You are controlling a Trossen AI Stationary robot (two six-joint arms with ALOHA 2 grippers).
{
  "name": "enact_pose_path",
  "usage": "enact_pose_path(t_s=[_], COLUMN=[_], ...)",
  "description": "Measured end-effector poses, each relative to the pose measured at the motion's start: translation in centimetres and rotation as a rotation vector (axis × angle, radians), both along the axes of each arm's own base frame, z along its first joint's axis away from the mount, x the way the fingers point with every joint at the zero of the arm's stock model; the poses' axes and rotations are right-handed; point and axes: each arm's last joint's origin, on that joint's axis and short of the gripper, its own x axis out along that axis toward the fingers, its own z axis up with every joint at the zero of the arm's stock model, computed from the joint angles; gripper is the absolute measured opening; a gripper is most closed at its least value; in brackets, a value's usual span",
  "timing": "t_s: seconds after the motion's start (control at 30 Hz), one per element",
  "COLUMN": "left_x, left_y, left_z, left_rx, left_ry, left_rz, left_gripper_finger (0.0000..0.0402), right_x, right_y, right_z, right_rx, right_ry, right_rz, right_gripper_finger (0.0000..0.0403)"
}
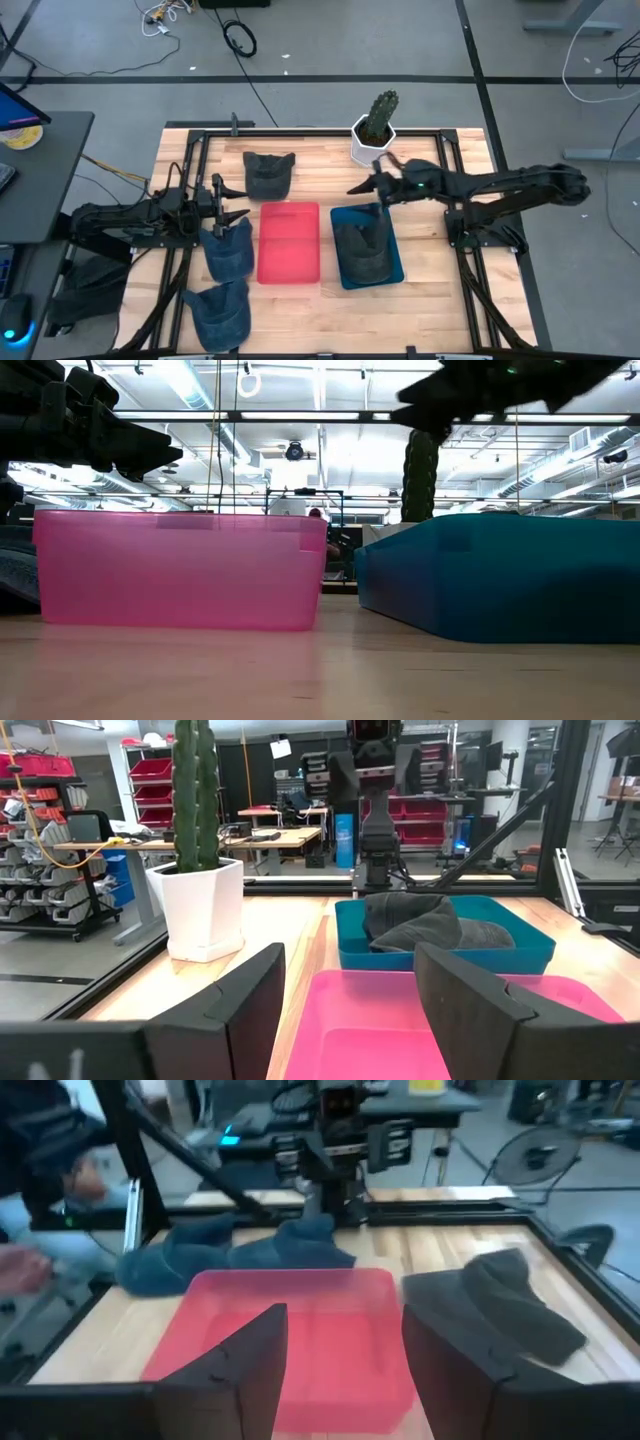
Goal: Pick & Place hat
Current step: Put the gray cap into the blue bin
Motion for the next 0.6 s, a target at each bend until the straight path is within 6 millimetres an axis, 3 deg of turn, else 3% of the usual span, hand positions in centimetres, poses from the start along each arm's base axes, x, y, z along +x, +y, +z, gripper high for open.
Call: enact_pose_path(t_s=[0.33, 0.43, 0.6], left_x=[0.0, 0.0, 0.0], left_y=[0.0, 0.0, 0.0], left_z=[0.0, 0.0, 0.0], left_rx=[0.000, 0.000, 0.000], left_ry=[0.000, 0.000, 0.000], left_rz=[0.000, 0.000, 0.001], left_gripper_finger=[0.0227, 0.0227, 0.0227], right_x=[-6.0, -7.3, -8.5], right_y=[0.9, 1.3, 2.2], right_z=[-3.0, -3.9, -4.2], right_rx=[0.072, 0.052, -0.003], right_ry=[-0.169, -0.200, -0.269], right_rz=[-0.098, -0.204, -0.166], right_gripper_finger=[0.0204, 0.0204, 0.0204])
